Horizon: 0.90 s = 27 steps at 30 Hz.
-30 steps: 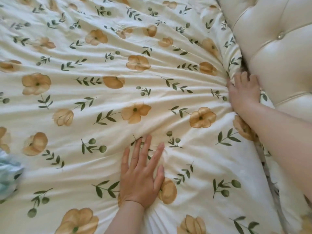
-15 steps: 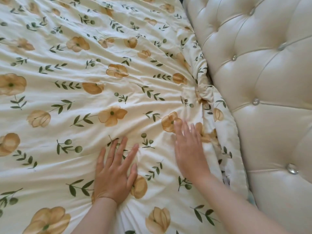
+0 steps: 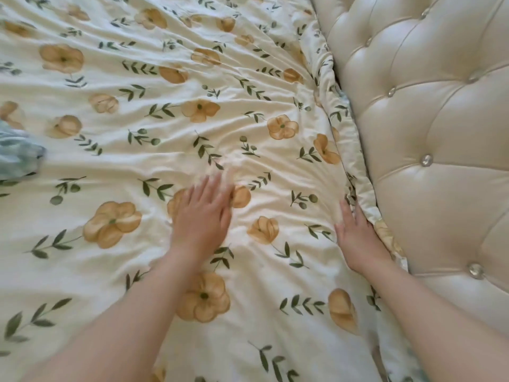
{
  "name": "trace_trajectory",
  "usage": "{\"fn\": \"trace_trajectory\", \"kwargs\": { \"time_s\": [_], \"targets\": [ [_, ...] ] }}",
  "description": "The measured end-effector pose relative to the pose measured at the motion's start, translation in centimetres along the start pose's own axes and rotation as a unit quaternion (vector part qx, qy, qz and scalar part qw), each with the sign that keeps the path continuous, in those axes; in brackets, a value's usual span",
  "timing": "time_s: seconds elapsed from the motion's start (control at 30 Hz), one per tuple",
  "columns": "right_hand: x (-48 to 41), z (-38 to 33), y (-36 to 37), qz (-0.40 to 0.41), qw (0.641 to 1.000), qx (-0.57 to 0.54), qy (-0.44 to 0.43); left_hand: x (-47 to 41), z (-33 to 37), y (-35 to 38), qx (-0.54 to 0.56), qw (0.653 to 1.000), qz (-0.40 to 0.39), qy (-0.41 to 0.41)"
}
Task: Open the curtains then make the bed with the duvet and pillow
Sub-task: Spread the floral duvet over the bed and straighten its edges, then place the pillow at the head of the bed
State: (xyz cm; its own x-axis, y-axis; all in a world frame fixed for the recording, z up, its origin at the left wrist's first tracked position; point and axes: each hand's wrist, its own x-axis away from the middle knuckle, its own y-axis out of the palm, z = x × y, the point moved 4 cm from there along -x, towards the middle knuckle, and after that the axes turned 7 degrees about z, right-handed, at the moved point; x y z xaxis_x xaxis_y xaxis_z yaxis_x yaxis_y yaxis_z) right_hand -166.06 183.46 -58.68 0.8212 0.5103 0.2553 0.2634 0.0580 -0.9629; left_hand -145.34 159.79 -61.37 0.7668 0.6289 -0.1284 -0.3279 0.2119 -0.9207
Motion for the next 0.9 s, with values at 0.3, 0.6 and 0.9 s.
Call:
{"fn": "trace_trajectory", "kwargs": {
  "time_s": [0.3,0.6,0.9],
  "targets": [
    [12.3,-8.3,-3.5,0.028,0.987,-0.104,-0.123,14.9,-1.4,-9.2,0.147,0.986,-0.042,-0.071],
    [22.1,-20.9,-5.2,-0.066,0.963,-0.198,-0.172,26.4,-12.6,-21.4,0.136,0.954,-0.009,-0.268],
    [29.6,-34.5,-4.2,-0.162,0.941,-0.268,-0.126,34.2,-26.2,-33.0,0.021,0.929,0.090,-0.357]
  ]
}}
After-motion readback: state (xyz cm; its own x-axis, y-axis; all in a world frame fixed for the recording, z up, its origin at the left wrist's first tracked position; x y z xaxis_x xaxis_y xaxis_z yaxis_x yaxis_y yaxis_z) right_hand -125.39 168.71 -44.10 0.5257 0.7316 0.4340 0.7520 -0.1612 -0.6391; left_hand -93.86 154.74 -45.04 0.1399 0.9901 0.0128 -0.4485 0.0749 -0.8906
